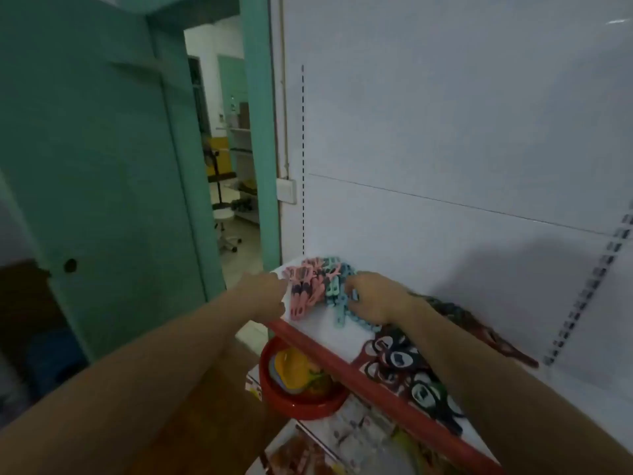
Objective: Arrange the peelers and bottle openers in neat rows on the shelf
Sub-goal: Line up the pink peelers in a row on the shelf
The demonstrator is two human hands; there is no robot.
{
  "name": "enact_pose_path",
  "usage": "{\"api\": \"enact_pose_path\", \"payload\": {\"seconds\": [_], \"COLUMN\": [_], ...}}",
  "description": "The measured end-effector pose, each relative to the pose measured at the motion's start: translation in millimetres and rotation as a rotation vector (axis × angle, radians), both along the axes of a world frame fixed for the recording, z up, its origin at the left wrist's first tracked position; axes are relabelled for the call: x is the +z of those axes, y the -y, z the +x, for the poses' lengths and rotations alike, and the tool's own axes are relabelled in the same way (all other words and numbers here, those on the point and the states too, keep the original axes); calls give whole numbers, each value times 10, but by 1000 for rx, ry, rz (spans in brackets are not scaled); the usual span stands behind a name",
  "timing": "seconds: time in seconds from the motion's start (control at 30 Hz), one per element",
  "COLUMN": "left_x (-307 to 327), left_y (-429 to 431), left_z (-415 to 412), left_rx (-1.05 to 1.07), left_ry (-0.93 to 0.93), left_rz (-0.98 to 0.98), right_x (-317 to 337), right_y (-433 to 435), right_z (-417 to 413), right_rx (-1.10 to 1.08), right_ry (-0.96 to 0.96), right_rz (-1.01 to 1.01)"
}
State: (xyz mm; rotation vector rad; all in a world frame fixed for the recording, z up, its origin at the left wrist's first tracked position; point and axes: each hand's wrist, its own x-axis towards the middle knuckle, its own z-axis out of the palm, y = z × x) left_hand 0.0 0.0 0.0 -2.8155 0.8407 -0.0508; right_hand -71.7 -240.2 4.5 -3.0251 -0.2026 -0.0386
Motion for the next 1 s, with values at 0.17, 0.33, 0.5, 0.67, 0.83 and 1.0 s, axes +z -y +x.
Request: {"api": "enact_pose_path", "payload": {"seconds": [0.17, 0.33, 0.5, 0.67, 0.83, 1.0], "left_x": [-449, -828, -931, -983, -1019, -846], "left_y": [631, 916, 803, 622, 484, 431], "left_z": [829, 1387, 1650, 1701, 1733, 1907], "left_rx": [213, 413, 588, 689, 718, 760], "left_ry": [-244, -520, -600, -597, -642, -805], "left_rz": [-260, -421, -587, -784, -874, -946], "right_x": [-359, -708, -662, -501, -590, -894], "right_y": [249, 367, 368, 260, -44, -407], "right_z": [1117, 1792, 2109, 2294, 2371, 2431], "right_rx": [53, 207, 194, 56, -21, -199], "right_ry": [-42, -141, -243, -266, -186, -88], "right_rz": [39, 27, 45, 220, 480, 299]}}
